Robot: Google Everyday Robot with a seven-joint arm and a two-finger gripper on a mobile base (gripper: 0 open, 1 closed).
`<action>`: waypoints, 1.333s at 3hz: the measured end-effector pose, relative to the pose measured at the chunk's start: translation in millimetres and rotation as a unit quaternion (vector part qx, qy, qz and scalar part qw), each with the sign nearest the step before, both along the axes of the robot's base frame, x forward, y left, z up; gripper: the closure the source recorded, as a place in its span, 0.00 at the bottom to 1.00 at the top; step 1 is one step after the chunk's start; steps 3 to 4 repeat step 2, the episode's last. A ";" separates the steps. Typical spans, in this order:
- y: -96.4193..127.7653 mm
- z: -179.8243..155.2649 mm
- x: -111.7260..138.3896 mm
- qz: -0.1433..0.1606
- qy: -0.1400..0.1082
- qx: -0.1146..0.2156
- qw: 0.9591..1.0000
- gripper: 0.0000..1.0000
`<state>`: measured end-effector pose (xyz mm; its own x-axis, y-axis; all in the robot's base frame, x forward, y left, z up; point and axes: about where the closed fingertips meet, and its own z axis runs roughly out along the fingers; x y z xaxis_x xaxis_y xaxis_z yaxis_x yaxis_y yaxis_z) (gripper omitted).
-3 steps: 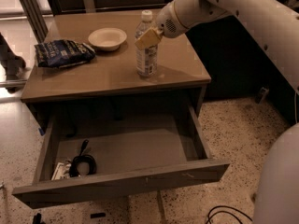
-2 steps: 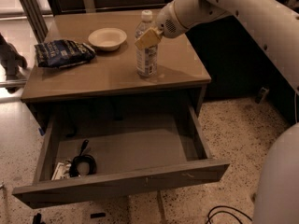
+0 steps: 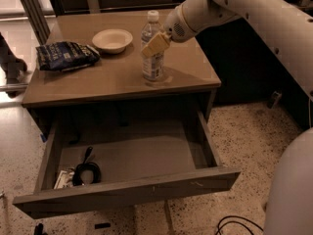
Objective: Pick blue plastic bottle from top drawer and place on counter
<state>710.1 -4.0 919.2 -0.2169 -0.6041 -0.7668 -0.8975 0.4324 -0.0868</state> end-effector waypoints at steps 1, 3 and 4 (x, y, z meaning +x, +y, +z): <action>0.1 -0.1 0.0 0.000 0.000 0.000 1.000 0.00; 0.1 -0.1 0.0 0.000 0.000 0.000 1.000 0.00; 0.1 -0.1 0.0 0.000 0.000 0.000 1.000 0.00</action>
Offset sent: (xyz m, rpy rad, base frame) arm 0.0000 0.0000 0.0000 0.0000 0.0000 0.0000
